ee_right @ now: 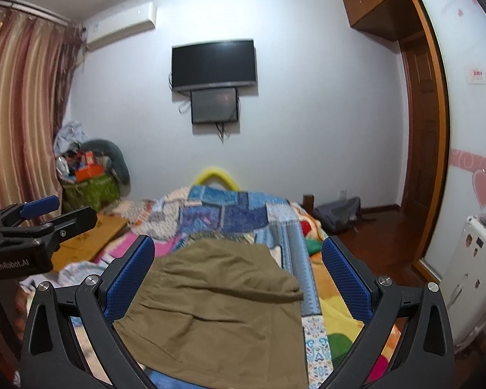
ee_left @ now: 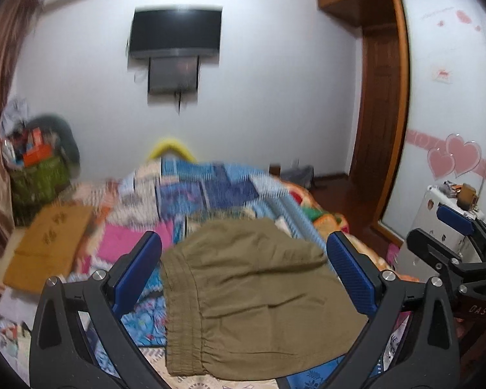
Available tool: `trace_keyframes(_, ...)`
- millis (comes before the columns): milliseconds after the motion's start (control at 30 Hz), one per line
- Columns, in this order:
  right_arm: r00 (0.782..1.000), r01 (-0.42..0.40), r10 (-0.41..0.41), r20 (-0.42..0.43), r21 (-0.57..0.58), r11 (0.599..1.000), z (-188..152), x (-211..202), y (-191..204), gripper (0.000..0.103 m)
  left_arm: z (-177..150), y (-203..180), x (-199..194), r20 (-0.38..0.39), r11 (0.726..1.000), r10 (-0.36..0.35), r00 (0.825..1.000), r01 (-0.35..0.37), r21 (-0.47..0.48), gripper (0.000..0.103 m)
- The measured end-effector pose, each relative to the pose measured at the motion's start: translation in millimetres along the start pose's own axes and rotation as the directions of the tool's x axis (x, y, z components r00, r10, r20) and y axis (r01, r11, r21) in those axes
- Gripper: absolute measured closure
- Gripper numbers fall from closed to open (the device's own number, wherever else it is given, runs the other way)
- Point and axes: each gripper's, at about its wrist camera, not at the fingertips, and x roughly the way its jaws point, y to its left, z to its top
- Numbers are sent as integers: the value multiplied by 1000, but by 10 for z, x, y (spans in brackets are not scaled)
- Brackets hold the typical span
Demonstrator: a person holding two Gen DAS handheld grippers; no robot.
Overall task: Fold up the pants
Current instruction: 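Grasp the khaki pants waistband with the left gripper while the right gripper grasps the leg hem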
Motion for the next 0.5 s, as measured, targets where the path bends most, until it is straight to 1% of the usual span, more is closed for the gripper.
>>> trace_keyframes(133,997,-7,5,-72,-15,1000,-154,277,-92,1,-118,192,429,-97,999,23,995,-26,-27,0)
trace_keyframes(233,989,4,-10,-150,-38,999,-296,569,-207,1,-192,316,697,-136,997,75,988,-76,-5,0)
trace_keyframes(300,983,8,-18,-185,-54,999,-372,695,-267,1,-233,378,868,-161,995,101,982,-101,11,0)
trace_keyframes(333,978,15,-28,-206,-65,998,-418,780,-312,1,-268,445,976,-184,994,111,977,-109,17,0)
trace_keyframes(400,968,25,-46,-246,-89,996,-500,943,-409,1,-300,557,1156,-222,994,106,969,-105,17,0)
trace_keyframes(500,952,39,-71,-298,-112,993,-606,1165,-558,1,-370,742,1457,-297,992,122,947,-122,19,0)
